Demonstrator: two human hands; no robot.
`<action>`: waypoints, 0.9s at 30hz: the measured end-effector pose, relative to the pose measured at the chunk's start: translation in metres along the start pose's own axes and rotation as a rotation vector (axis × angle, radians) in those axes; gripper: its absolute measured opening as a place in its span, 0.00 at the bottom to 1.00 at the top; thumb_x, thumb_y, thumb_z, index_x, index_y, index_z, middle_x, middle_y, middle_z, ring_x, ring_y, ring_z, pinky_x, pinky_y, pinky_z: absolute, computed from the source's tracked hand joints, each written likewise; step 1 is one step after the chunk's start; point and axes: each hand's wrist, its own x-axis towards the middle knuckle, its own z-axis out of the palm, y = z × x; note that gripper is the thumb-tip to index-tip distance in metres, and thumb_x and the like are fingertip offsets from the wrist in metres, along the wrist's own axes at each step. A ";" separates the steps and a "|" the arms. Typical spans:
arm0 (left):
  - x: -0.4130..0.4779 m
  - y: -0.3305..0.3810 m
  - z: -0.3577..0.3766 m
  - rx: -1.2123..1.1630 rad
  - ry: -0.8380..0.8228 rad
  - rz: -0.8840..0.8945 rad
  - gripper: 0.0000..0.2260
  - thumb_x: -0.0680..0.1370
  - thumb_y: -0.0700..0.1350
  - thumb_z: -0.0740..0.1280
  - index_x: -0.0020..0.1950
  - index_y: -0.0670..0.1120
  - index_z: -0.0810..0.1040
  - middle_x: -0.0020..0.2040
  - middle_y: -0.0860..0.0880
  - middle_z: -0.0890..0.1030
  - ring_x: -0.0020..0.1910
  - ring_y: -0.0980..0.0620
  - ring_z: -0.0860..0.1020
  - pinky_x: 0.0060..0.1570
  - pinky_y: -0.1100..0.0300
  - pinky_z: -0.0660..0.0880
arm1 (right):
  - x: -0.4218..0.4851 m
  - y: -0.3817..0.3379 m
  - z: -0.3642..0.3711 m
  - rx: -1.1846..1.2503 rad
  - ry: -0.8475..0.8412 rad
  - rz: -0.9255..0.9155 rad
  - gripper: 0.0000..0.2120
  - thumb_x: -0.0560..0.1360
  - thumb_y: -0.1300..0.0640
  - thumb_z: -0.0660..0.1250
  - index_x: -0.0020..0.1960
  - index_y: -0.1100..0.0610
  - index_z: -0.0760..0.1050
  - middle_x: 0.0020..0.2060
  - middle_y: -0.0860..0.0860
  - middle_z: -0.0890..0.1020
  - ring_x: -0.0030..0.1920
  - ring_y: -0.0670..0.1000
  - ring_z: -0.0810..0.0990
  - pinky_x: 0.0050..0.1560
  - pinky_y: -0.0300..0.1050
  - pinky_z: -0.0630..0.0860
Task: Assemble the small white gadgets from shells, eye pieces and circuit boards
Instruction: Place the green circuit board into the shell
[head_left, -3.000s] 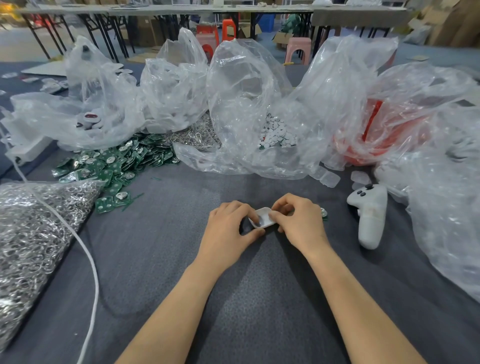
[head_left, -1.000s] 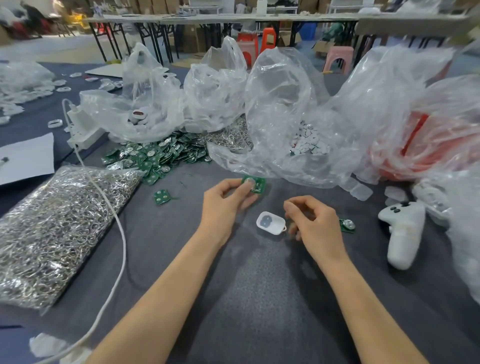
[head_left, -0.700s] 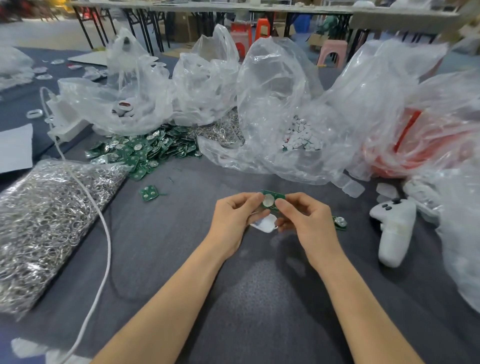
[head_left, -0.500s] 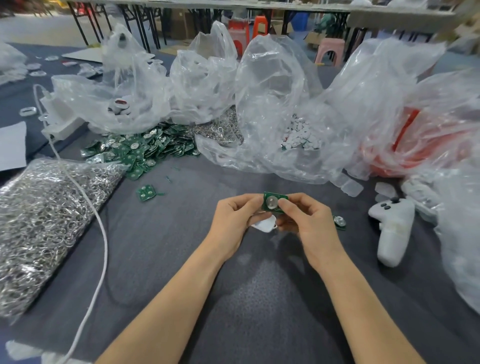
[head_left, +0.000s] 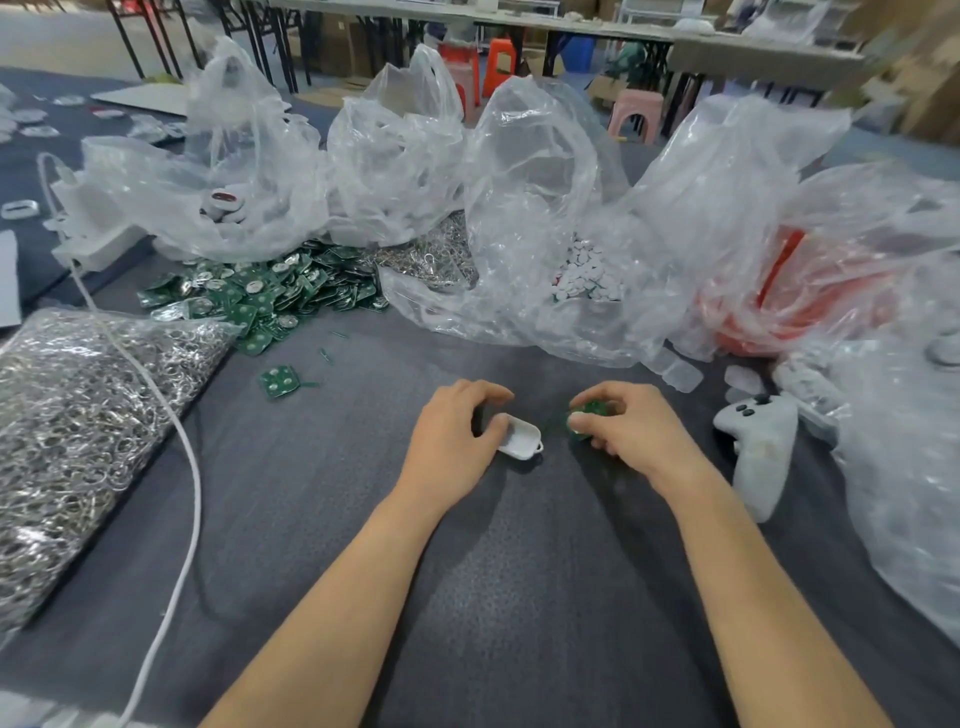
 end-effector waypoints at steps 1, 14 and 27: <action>0.001 0.000 0.000 0.025 -0.019 0.008 0.10 0.76 0.43 0.67 0.57 0.50 0.80 0.52 0.52 0.80 0.53 0.52 0.74 0.50 0.65 0.65 | 0.003 -0.004 -0.001 -0.099 -0.033 -0.006 0.05 0.69 0.59 0.75 0.43 0.51 0.81 0.34 0.49 0.82 0.23 0.40 0.75 0.28 0.33 0.69; 0.001 0.000 0.003 0.097 -0.053 0.034 0.08 0.76 0.43 0.67 0.54 0.51 0.81 0.52 0.52 0.80 0.57 0.50 0.72 0.56 0.55 0.66 | 0.021 -0.053 -0.003 -0.644 -0.222 0.095 0.17 0.71 0.56 0.74 0.55 0.65 0.79 0.47 0.61 0.84 0.48 0.58 0.83 0.51 0.48 0.78; 0.000 -0.001 0.006 0.088 -0.045 0.023 0.08 0.76 0.45 0.67 0.54 0.52 0.80 0.50 0.53 0.80 0.56 0.50 0.72 0.53 0.58 0.65 | 0.013 -0.058 0.000 -0.742 -0.168 0.080 0.14 0.72 0.57 0.74 0.53 0.63 0.78 0.39 0.56 0.79 0.41 0.55 0.77 0.33 0.41 0.69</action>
